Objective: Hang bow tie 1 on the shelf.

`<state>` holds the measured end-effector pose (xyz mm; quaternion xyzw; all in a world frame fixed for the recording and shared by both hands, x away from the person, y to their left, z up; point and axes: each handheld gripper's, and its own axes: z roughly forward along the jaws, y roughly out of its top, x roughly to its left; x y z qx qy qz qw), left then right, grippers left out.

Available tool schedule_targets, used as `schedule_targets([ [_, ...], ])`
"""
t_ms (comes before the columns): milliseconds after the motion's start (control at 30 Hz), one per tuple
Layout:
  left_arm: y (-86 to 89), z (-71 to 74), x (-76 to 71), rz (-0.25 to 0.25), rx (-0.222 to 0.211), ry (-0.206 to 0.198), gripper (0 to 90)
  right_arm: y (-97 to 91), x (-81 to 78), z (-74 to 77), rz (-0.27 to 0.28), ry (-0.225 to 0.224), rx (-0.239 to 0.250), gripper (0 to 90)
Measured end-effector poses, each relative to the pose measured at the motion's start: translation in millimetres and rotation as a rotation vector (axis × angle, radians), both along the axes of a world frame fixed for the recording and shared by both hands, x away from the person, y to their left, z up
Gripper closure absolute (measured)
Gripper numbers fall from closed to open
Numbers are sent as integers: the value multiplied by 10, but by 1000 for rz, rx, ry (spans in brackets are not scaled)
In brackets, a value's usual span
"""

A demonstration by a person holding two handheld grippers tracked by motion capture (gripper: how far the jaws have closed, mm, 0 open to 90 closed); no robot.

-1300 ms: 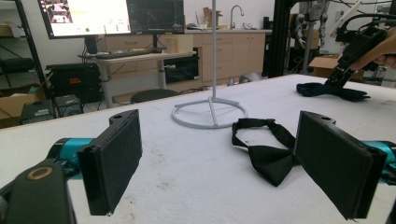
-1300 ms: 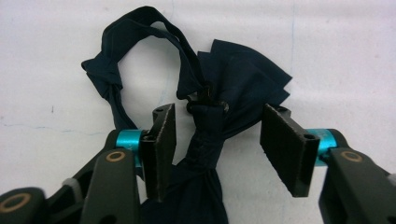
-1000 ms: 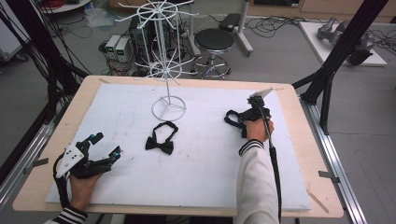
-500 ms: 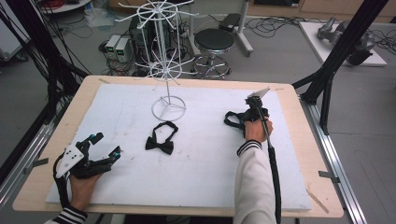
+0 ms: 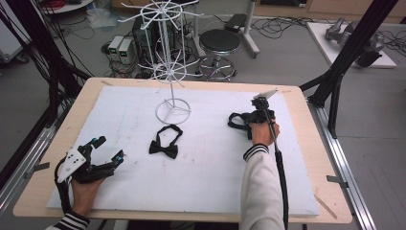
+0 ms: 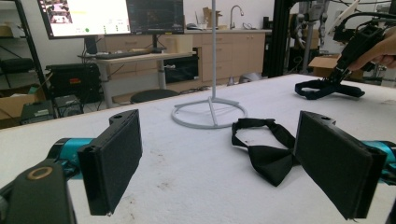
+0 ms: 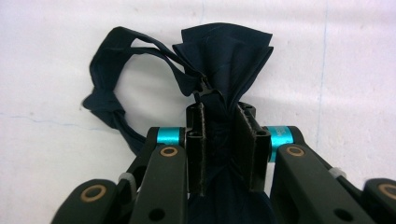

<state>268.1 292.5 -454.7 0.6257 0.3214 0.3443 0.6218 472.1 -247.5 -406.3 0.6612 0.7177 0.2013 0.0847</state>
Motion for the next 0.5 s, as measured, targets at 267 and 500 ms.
schedule_targets([
  [267,-1,-1,0,1,0,-1,158,-9,-59,146,15,-90,43,755],
  [500,-1,0,0,1,1,0,158,25,-121,279,59,-209,66,755],
])
